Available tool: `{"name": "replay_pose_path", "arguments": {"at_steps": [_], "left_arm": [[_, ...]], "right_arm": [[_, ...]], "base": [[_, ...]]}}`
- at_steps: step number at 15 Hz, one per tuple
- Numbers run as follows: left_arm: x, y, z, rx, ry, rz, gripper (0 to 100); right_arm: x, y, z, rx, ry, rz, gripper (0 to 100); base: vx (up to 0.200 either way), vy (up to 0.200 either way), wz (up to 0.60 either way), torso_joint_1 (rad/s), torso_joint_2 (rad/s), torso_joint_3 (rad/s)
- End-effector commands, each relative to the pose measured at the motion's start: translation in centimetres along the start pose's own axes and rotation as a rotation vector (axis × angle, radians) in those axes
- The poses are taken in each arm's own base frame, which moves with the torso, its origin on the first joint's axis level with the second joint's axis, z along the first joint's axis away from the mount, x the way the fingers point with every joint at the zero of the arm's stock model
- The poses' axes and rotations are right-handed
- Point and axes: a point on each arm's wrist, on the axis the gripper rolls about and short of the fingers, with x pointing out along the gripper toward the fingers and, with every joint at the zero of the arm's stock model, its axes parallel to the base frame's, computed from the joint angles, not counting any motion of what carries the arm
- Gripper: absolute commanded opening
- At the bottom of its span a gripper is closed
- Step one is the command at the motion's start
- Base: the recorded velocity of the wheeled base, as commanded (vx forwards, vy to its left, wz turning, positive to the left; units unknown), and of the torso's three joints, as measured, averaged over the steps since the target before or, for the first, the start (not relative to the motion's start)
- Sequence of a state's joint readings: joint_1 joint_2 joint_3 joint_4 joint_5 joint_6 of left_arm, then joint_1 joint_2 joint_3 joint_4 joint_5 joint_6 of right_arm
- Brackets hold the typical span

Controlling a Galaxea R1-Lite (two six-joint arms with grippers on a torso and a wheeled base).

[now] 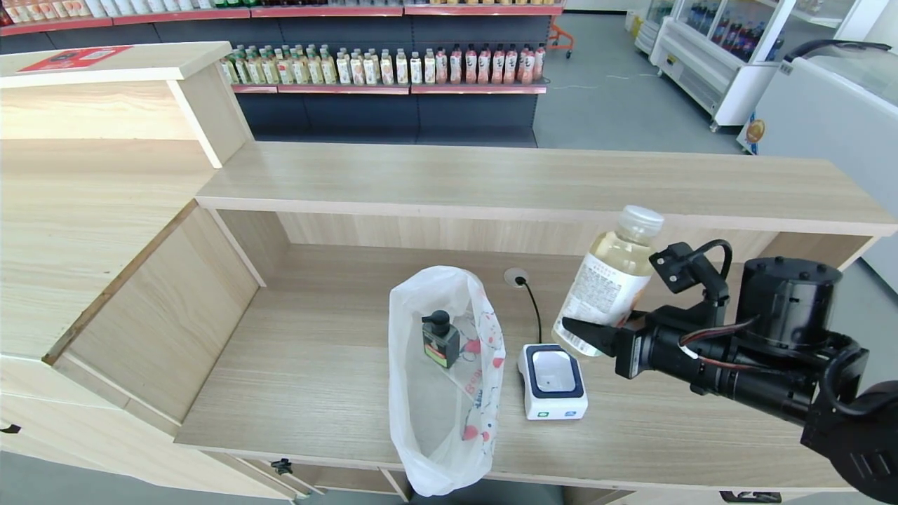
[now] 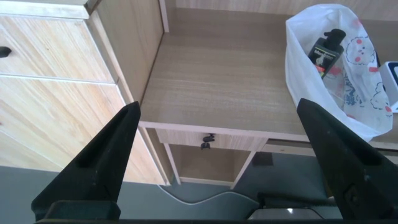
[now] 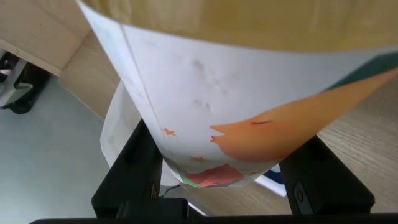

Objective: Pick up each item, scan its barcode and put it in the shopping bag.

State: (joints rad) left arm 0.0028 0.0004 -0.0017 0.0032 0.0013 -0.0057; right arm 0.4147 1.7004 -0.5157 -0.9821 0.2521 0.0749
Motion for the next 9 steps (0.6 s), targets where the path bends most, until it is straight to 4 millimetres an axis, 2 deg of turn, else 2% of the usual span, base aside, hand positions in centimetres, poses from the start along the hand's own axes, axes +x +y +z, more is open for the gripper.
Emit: {"name": "replay_pose_path", "arguments": {"at_steps": [1, 3, 7, 9], "left_arm": [[0.0, 0.0, 0.0, 0.0, 0.0, 0.001, 100], [0.0, 0.0, 0.0, 0.0, 0.0, 0.001, 100], [0.0, 0.0, 0.0, 0.001, 0.0, 0.001, 100], [0.0, 0.0, 0.0, 0.001, 0.0, 0.001, 100]], "right_arm": [[-0.2, 0.3, -1.4, -0.005, 0.049, 0.011, 0], [0.0, 1.1, -2.9, -0.047, 0.11, 0.046, 0], [0.7, 2.2, -3.2, -0.057, 0.121, 0.09, 0], [0.9, 2.5, -3.2, -0.058, 0.123, 0.102, 0]], "base": [[0.0, 0.0, 0.0, 0.0, 0.0, 0.0], [0.0, 0.0, 0.0, 0.0, 0.0, 0.0], [0.0, 0.0, 0.0, 0.0, 0.0, 0.0], [0.0, 0.2, 0.0, 0.0, 0.0, 0.007]]}}
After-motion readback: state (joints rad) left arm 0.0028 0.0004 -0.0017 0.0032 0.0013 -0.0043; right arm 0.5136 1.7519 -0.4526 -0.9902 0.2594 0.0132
